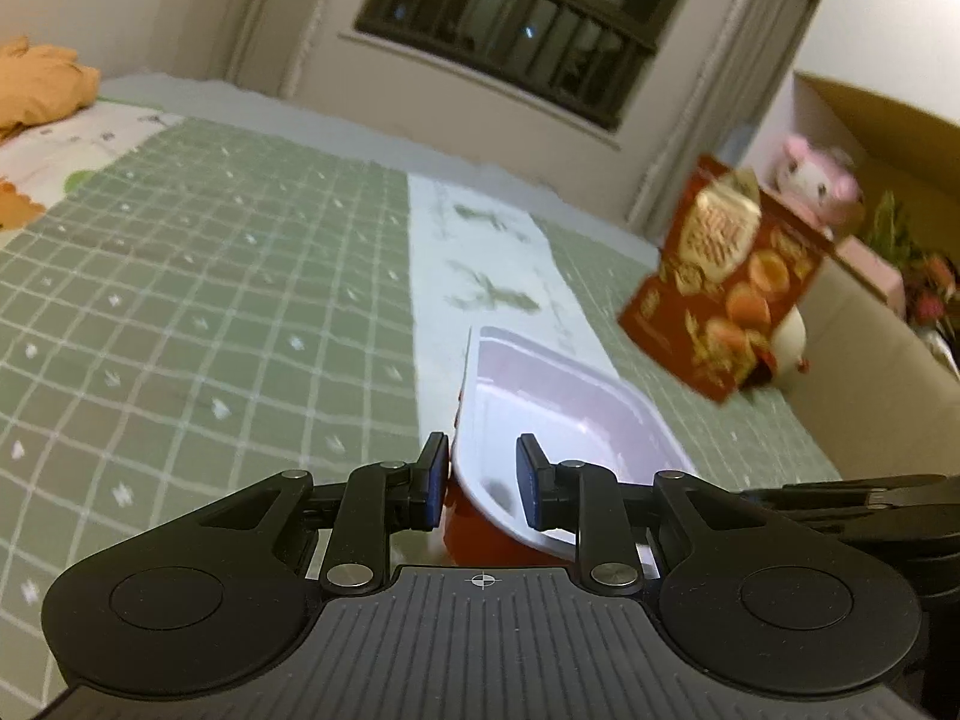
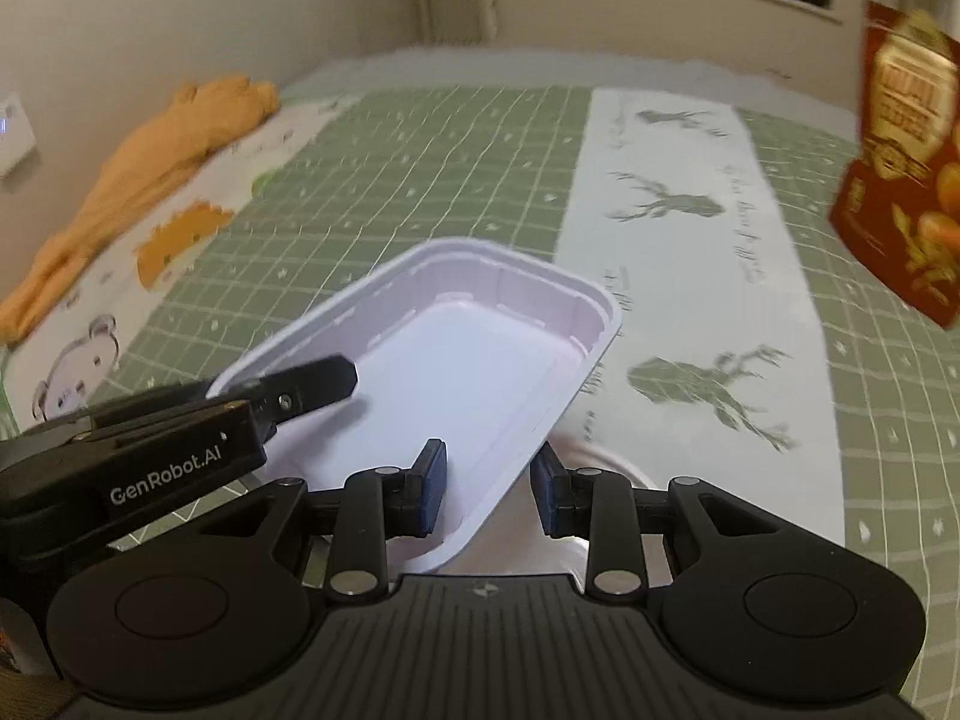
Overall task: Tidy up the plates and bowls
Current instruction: 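Grasp the tray rim with the left gripper and lift it, then carry the tray with the left gripper and lower it onto the bowl stack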
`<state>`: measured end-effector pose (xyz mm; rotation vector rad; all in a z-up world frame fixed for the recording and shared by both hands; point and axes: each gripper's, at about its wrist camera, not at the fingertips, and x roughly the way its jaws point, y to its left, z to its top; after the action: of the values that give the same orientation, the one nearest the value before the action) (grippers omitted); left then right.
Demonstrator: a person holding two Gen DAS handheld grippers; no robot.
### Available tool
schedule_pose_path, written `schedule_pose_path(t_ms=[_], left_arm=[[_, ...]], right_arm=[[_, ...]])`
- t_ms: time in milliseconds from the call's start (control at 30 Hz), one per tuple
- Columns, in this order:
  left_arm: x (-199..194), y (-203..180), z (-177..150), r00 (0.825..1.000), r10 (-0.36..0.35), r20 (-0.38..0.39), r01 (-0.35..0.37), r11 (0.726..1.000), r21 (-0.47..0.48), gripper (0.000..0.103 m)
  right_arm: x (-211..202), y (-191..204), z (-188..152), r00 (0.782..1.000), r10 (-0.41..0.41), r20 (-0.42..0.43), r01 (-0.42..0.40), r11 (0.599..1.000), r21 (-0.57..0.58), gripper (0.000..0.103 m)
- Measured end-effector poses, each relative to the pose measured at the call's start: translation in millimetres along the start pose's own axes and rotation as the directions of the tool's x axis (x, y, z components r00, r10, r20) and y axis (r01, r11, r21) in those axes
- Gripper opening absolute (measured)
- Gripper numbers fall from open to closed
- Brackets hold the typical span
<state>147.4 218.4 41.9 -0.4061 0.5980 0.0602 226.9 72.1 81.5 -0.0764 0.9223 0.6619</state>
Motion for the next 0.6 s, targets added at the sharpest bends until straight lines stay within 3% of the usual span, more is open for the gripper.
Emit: schedule_pose_path(t_ms=[267,600], left_arm=[[-3.6,-48.4,-34.2,0.996,0.072,-0.059,-0.065,0.991,0.116,0.026],[3.7,-60.7,-55.5,0.982,0.106,-0.158,-0.083,0.986,0.146,0.024]], right_arm=[[-33.1,-42.1,-62.7,0.99,0.026,0.141,-0.047,0.987,0.151,0.031],[-28.2,-66.8,-97.0,0.986,0.037,0.164,-0.08,0.962,0.261,0.032]])
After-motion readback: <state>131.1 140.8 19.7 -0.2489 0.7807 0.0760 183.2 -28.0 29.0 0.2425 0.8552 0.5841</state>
